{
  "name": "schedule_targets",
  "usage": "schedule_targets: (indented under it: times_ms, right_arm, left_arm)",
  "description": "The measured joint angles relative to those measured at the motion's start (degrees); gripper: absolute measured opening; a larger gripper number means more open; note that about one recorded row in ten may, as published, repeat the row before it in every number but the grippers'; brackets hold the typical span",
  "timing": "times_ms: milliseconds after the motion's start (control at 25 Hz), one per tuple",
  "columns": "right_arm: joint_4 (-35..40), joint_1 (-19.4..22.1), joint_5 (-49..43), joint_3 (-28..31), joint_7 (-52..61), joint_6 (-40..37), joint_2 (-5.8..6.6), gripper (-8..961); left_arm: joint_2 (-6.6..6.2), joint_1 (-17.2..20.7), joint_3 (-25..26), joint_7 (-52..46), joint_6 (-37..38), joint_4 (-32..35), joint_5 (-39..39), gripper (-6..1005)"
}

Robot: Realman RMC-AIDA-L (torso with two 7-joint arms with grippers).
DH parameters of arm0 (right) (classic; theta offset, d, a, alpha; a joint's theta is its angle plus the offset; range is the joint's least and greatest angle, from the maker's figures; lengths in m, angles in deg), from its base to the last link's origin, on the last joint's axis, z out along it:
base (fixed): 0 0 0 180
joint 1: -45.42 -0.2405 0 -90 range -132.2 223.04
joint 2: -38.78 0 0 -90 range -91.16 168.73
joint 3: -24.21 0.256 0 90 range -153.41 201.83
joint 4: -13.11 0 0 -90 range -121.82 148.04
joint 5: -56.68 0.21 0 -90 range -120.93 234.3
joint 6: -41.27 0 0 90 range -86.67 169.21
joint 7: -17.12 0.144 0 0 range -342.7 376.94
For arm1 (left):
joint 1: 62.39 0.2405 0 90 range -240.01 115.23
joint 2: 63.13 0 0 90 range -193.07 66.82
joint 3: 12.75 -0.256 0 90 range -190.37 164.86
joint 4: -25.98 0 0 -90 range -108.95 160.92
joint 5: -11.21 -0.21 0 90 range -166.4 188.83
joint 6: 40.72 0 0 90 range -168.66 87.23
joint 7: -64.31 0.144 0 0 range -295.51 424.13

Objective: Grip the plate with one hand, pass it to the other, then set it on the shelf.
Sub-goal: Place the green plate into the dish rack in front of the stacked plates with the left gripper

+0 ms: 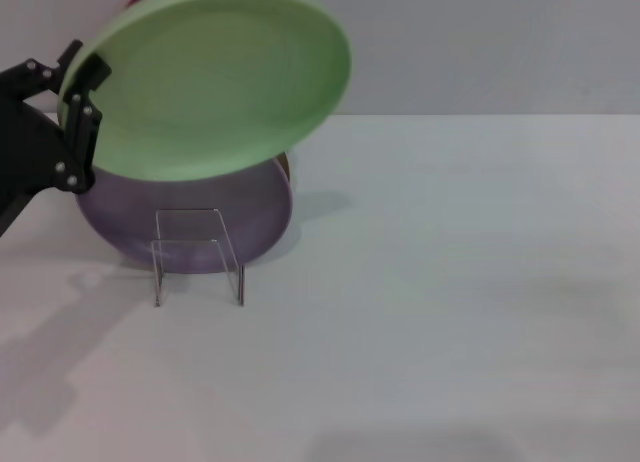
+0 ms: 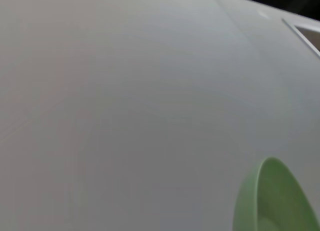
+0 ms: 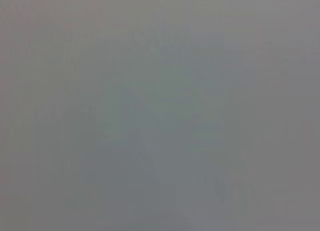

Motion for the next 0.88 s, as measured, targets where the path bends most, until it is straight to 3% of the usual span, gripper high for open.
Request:
schedule_targets:
  times_ms: [880]
  right_arm:
    - [0.67, -0.1, -0.75, -0.95, -0.95, 1.75, -0.27, 651]
  left_arm:
    - [-2.09, -2.4, -6.28, -0.99, -0.6, 6.8, -0.11, 81]
